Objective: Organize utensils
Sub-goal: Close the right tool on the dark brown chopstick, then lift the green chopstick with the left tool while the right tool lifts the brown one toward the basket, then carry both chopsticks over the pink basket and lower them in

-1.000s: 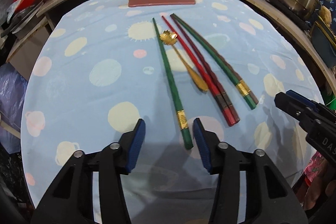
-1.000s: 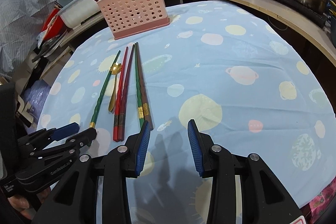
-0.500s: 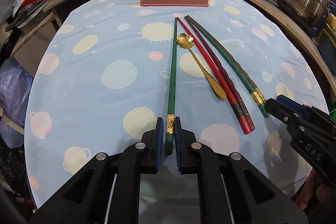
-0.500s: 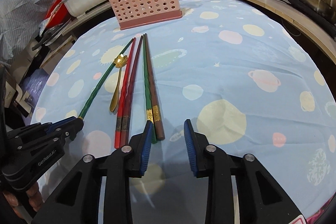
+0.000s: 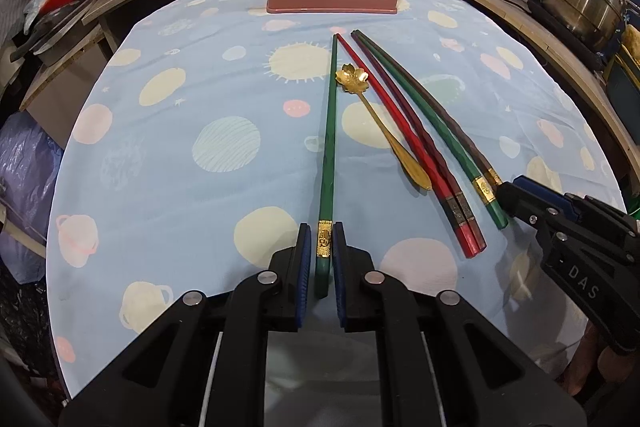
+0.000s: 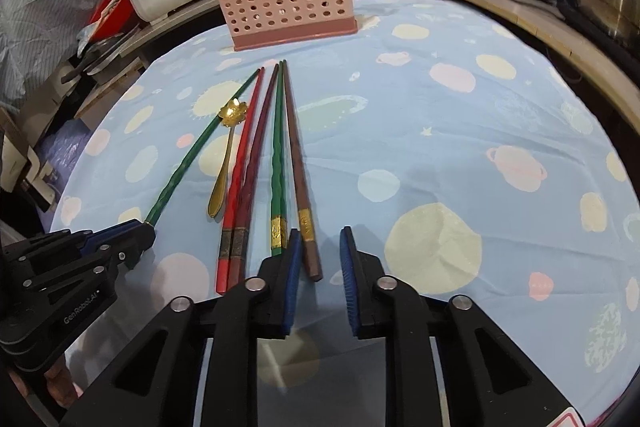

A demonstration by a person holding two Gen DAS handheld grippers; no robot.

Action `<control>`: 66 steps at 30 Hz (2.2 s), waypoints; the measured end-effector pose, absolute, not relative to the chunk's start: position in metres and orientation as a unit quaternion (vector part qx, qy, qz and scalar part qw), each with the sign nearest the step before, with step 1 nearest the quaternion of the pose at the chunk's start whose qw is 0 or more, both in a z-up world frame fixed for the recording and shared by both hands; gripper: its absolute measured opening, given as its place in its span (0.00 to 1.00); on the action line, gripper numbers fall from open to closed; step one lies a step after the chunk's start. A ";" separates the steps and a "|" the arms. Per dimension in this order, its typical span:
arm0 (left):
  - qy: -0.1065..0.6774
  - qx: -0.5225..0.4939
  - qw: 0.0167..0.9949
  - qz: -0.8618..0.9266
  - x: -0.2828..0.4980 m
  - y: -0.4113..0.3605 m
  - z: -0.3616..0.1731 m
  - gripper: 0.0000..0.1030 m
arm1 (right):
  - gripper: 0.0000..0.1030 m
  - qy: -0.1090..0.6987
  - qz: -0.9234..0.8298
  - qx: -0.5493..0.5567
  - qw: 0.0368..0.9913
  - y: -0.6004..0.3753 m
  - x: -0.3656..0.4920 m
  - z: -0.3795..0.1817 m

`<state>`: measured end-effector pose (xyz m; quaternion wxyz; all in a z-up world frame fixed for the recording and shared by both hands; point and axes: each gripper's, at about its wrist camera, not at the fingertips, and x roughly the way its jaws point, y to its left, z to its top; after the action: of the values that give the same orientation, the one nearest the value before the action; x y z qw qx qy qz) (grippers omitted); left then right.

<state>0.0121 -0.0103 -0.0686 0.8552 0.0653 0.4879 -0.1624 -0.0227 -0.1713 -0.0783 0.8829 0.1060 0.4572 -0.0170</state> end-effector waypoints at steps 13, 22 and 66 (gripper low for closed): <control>0.496 0.050 0.850 -0.170 0.013 -0.007 -0.067 0.07 | 0.07 0.454 -0.019 0.099 0.885 -0.175 -0.027 -0.075; 0.491 0.031 0.852 -0.178 0.006 0.000 -0.050 0.07 | 0.07 0.425 -0.023 0.118 0.897 -0.188 -0.045 -0.044; 0.249 -0.001 0.951 -0.181 0.103 -0.007 0.196 0.07 | 0.07 0.194 -0.027 0.152 0.969 -0.259 0.038 0.168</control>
<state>0.1031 -0.0065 0.1959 0.9515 -0.0013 0.2486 -0.1812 0.0384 -0.2594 0.1680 0.9687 0.1521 0.1941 -0.0274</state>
